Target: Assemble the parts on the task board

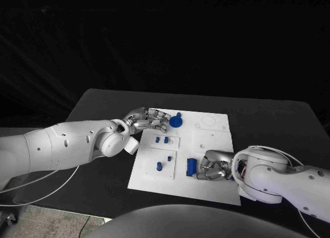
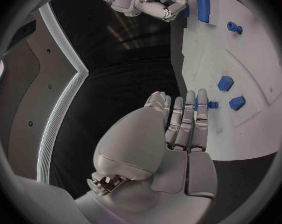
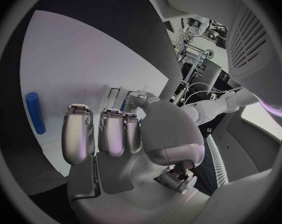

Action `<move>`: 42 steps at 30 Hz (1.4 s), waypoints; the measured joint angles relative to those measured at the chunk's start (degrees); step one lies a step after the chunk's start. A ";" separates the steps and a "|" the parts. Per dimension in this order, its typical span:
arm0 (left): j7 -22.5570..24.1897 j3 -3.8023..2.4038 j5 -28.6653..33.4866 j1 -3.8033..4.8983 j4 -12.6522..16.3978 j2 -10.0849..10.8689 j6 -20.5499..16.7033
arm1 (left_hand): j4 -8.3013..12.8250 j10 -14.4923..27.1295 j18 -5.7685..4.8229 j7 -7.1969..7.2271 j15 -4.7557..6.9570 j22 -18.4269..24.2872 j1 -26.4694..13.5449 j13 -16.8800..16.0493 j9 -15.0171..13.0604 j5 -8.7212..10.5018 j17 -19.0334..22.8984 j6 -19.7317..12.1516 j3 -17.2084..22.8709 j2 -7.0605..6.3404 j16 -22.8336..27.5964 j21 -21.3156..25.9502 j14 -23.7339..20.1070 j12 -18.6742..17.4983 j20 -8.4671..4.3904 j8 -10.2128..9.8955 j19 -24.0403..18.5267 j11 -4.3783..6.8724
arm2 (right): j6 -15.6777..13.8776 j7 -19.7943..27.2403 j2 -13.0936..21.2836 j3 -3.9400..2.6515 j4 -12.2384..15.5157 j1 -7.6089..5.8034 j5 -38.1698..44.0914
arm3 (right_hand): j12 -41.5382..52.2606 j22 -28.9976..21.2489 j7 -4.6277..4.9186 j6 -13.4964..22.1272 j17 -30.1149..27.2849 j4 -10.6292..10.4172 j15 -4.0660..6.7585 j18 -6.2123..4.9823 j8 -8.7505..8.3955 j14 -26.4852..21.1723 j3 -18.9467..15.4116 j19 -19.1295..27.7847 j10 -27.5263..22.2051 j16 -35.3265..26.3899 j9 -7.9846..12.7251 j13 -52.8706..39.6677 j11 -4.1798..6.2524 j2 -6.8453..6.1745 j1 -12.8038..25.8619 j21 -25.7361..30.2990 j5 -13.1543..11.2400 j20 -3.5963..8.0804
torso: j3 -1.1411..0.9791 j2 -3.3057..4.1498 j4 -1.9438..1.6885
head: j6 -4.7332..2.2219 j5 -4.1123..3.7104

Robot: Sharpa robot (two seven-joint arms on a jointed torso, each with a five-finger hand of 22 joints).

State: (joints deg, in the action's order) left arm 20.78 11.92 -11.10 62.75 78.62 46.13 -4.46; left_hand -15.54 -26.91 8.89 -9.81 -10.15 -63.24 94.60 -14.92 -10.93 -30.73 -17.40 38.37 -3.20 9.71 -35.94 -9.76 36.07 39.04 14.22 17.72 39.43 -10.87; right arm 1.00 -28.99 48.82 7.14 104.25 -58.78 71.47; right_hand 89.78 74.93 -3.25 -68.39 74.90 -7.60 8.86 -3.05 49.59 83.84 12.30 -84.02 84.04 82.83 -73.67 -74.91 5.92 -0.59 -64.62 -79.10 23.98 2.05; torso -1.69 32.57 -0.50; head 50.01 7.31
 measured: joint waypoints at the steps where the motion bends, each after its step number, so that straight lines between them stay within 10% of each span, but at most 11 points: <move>1: 0.00 0.00 0.00 -0.04 0.00 0.00 0.01 | 0.03 0.00 0.00 -0.02 0.00 -0.01 0.00 0.00 0.00 0.00 0.01 0.02 0.03 0.00 0.00 0.00 0.00 0.00 0.00 0.00 0.00 0.00 | 0.04 -0.11 0.01 0.00 0.00 -0.01 0.03 | 0.00 0.00 0.08 -0.08 0.00 0.02 0.08 0.00 -0.26 0.08 -0.02 0.00 0.05 0.00 0.00 0.00 -0.05 -0.23 -0.09 0.00 -2.41 0.00 | 0.00 0.00 0.01 | 0.00 0.00; 15: -0.01 0.01 0.00 -0.25 0.01 0.14 0.09 | 0.08 -0.21 0.00 -0.22 0.00 -0.32 0.02 0.05 -0.01 0.00 0.06 0.22 0.39 -0.02 0.00 0.00 0.00 0.00 0.00 0.00 0.00 -0.21 | 1.06 -1.20 1.27 0.00 0.37 0.00 0.96 | 0.00 -0.01 0.63 0.42 0.04 0.68 0.08 0.00 -3.41 0.08 -3.64 0.00 0.06 -0.26 -0.18 0.00 -0.06 -4.85 0.77 0.00 -19.16 0.00 | -0.02 -0.03 0.04 | 0.00 0.08; 18: 0.04 0.01 0.00 -0.26 0.05 0.26 0.11 | 0.17 -0.21 0.00 -0.22 0.00 -0.41 0.23 0.11 0.05 0.00 0.06 0.22 0.49 -0.23 -0.06 -0.22 0.00 0.00 0.00 0.00 0.00 -0.21 | 0.82 -1.13 2.40 0.00 0.95 -0.01 1.01 | 0.00 -0.01 0.63 5.04 0.04 -1.69 0.08 0.00 -12.18 0.08 -5.73 0.00 0.05 -0.26 3.70 0.00 -0.04 -5.85 2.90 0.00 -20.76 0.00 | -0.02 -0.03 0.06 | 0.00 0.14; 28: 1.71 0.01 -0.04 -0.27 0.36 0.85 0.11 | -0.06 -0.52 0.01 -0.10 0.00 -1.22 -0.33 0.36 0.09 0.00 0.22 0.34 0.78 -1.38 -0.22 -0.22 0.00 0.00 -0.21 0.23 -0.21 -0.52 | -1.28 -0.21 7.56 -0.06 2.97 -4.31 -0.04 | 0.00 -0.02 2.43 7.49 0.04 -8.95 -1.01 0.00 -25.77 0.25 -11.21 -0.01 -0.02 -0.30 13.71 -0.04 -1.42 -3.16 10.37 0.00 -20.89 -0.48 | -0.02 -0.07 0.01 | 0.00 -0.03; 31: 3.45 0.01 -0.17 -0.28 0.58 1.11 -0.17 | -0.84 -1.19 0.00 0.51 0.00 -1.49 -2.00 0.39 0.15 0.33 0.32 0.95 0.11 -2.18 -0.22 -0.22 0.00 0.00 -0.21 0.49 -0.20 -0.29 | -1.76 -0.21 8.96 -0.16 2.99 -5.97 -0.71 | 0.00 -0.02 2.80 7.12 0.03 -9.02 -1.08 -0.01 -28.23 0.18 -11.76 0.00 -0.12 -0.30 16.08 -0.04 -1.72 -1.18 12.34 0.00 -19.16 -0.64 | -0.02 -0.09 -0.01 | 0.00 -0.16; 39: 10.83 0.02 -1.69 -0.28 1.10 1.63 -3.91 | -1.33 -2.16 0.00 1.83 1.05 -1.08 -9.47 0.53 0.60 3.36 1.00 2.29 -3.10 -1.58 0.35 0.80 -3.31 0.88 -0.25 0.71 -0.25 0.34 | -1.16 -1.98 11.10 0.15 1.43 -7.28 -0.38 | 0.00 -0.02 4.19 7.71 0.03 -8.84 -1.90 0.00 -35.01 0.17 -11.86 0.00 -0.15 -0.87 22.34 -0.04 -2.72 1.57 13.21 0.64 -0.71 -1.46 | 0.01 -0.09 0.01 | 0.00 -0.44; 42: 13.39 0.02 -2.67 -0.28 1.18 1.68 -5.75 | -1.33 -1.77 0.01 2.14 1.82 -0.77 -9.74 0.56 0.72 3.45 1.07 2.60 -3.25 -1.43 0.36 1.34 -4.07 0.89 -0.41 0.70 -0.41 0.98 | -0.27 -3.04 11.31 0.36 0.77 -7.20 0.61 | 0.00 -0.03 4.32 7.42 0.03 -7.88 -2.10 0.00 -35.98 -0.03 -10.90 0.00 -0.16 -1.77 23.42 -0.03 -2.72 0.77 10.49 0.67 5.54 -1.46 | 0.01 -0.07 0.01 | 0.00 -0.70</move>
State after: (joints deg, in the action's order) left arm 34.17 11.94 -13.78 62.46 79.80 47.82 -10.21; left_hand -16.87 -28.67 8.90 -7.67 -8.33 -64.01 84.86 -14.36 -10.21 -27.28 -16.33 40.98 -6.45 8.28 -35.58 -8.43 31.99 39.93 13.81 18.42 39.02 -9.89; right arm 0.73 -32.02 60.12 7.50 105.02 -65.98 72.08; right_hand 89.78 74.90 1.07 -60.97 74.93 -15.48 6.75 -3.05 13.62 83.81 1.40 -84.02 83.89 81.06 -50.26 -74.94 3.20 0.19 -54.13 -78.43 29.52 0.59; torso -1.68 32.51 -0.49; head 50.01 6.61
